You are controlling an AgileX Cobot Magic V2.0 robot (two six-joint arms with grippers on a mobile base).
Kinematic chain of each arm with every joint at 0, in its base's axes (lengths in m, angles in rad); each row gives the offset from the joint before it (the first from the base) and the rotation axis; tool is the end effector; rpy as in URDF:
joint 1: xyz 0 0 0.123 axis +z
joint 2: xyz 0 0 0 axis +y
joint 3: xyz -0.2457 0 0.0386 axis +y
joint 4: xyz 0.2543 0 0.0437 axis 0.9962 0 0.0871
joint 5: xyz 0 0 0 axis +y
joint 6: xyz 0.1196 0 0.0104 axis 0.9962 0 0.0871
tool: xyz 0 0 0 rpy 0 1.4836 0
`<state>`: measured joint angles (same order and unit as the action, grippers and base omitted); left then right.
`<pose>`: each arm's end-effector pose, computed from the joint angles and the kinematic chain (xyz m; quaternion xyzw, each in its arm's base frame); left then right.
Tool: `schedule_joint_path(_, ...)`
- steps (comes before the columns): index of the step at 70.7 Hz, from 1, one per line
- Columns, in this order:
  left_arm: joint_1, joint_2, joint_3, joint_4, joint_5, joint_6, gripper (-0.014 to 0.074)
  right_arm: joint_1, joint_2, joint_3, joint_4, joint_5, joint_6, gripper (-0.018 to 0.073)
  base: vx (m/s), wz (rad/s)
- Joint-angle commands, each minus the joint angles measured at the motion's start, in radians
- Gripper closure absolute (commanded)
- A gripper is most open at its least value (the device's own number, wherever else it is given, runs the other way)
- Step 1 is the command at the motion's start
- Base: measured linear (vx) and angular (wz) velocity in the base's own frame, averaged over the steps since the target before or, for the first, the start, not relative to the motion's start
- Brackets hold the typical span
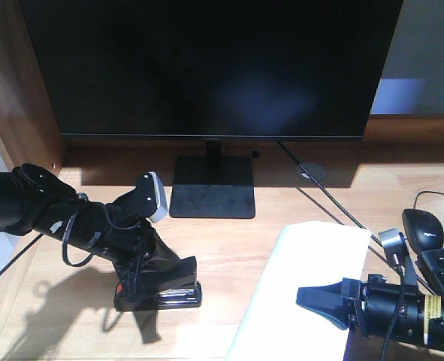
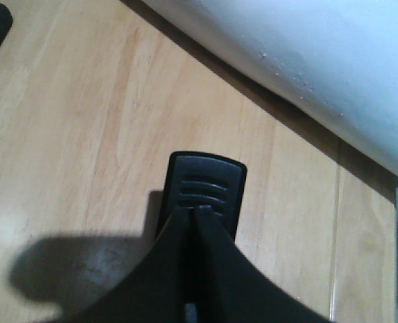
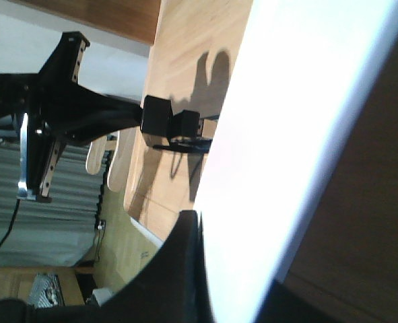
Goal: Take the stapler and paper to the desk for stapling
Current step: 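Swing the white paper with the right gripper over the desk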
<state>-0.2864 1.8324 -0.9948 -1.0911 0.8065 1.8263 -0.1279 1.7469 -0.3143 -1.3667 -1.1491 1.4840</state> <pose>0.3015 -0.1690 0.1048 0.5688 0.7310 -0.2666 0.2667 0.2041 0.0819 0.0693 0.0411 0.8229 0.5277 0.2067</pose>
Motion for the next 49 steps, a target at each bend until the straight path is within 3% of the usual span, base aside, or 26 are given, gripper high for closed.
schedule_joint_path(1,-0.005,-0.045,-0.021,-0.047,0.03,0.001,0.0603,-0.005,-0.032,-0.013,-0.011,-0.193,-0.017,0.0564,0.0,0.0)
schedule_joint_path(18,-0.005,-0.045,-0.021,-0.047,0.03,0.001,0.0603,-0.005,-0.114,-0.013,0.025,-0.193,0.005,0.056,0.0,0.0)
schedule_joint_path(49,-0.005,-0.045,-0.021,-0.047,0.03,0.001,0.0603,-0.003,-0.338,-0.013,0.042,-0.193,0.217,0.0561,0.0,0.0)
